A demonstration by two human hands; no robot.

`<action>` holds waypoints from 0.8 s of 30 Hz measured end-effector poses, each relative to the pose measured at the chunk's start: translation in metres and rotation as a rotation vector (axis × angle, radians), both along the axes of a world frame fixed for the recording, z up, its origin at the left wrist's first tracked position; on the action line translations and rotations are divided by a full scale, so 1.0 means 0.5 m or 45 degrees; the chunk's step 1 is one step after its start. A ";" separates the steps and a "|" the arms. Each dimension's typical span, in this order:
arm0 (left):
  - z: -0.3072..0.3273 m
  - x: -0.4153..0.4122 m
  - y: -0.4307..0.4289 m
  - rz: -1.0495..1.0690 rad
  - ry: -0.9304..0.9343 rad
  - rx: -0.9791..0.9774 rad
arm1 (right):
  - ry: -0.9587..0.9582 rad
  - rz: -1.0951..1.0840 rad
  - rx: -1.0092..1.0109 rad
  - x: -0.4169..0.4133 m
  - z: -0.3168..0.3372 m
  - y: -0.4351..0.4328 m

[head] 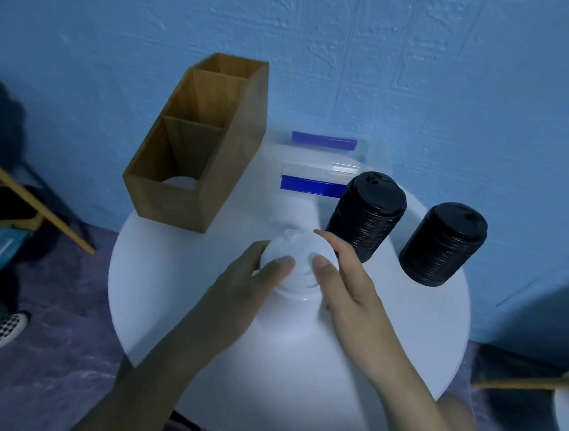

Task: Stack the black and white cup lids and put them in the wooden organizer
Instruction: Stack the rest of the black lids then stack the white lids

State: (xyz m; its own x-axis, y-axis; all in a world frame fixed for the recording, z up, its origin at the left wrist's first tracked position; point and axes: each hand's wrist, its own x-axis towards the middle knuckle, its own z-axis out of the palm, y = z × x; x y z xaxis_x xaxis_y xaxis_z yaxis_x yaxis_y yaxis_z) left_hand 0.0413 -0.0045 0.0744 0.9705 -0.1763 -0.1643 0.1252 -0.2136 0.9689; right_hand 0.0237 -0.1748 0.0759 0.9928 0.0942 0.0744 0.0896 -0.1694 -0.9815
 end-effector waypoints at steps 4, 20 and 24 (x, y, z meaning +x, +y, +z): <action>0.003 -0.002 -0.003 0.000 0.031 -0.018 | 0.064 -0.014 0.025 0.006 -0.001 0.002; 0.011 0.035 -0.006 0.045 0.040 -0.023 | 0.056 -0.070 -0.026 0.044 -0.008 0.017; 0.011 0.042 -0.008 0.131 0.044 -0.027 | 0.071 -0.038 -0.074 0.049 -0.013 0.018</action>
